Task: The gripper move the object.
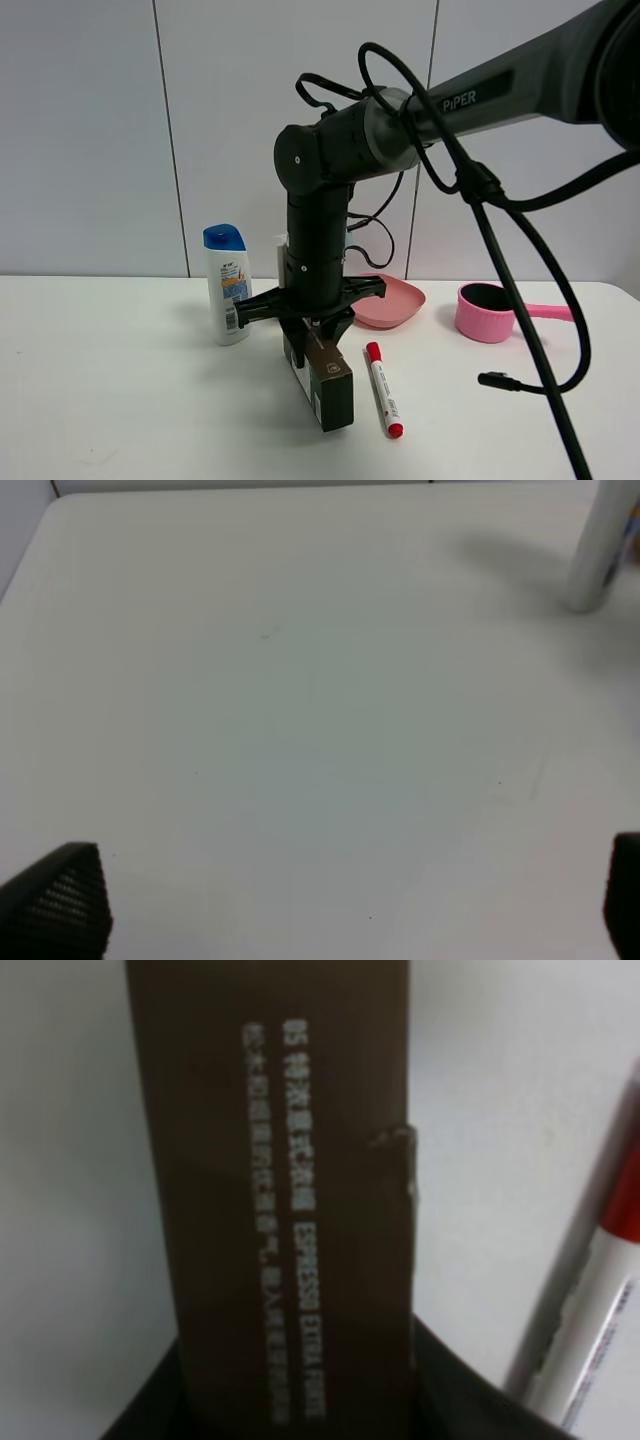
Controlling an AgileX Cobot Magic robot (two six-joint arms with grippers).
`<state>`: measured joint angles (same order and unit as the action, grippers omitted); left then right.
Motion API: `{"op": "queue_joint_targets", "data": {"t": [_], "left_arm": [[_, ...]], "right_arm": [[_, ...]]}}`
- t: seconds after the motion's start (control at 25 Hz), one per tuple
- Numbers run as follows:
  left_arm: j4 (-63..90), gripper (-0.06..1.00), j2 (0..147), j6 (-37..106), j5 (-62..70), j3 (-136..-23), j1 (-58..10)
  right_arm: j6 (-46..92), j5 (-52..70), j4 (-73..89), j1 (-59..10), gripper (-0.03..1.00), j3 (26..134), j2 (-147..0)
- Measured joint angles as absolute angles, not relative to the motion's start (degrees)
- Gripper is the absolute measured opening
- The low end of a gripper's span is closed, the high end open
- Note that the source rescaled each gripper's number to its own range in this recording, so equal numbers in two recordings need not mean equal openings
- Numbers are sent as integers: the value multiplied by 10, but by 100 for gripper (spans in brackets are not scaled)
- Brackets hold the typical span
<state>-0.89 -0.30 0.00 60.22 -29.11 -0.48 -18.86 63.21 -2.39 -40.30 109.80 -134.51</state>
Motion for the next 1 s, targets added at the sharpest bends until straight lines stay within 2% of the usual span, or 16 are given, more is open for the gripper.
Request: {"op": "queue_joint_targets", "data": {"t": [0.08,0.12,0.16,0.24,0.36,0.44,0.6,1.0], "left_arm": [[-9,100,-3,0,602,-291,-5],[-9,100,-3,0,602,-291,-5],[-9,100,-3,0,602,-291,-5],[-9,100,-3,0,602,-291,-5],[-9,100,-3,0,602,-291,-5],[-9,100,-3,0,602,-291,-5],[-9,100,-3,0,602,-291,-5],[-9,100,-3,0,602,-291,-5]], "right_arm": [[-175,643,-24,-403,3,1098,-1345],[-173,647,-24,-403,8,1098,-1345],[-173,647,-24,-403,8,1098,-1345],[-170,654,-24,-403,32,1098,-1345],[-168,651,-24,-403,74,1098,-1344],[-170,643,-23,-403,86,1098,-1341],[-174,638,-14,-403,93,1098,-1318],[-173,658,-94,-403,93,1098,-1144]]}}
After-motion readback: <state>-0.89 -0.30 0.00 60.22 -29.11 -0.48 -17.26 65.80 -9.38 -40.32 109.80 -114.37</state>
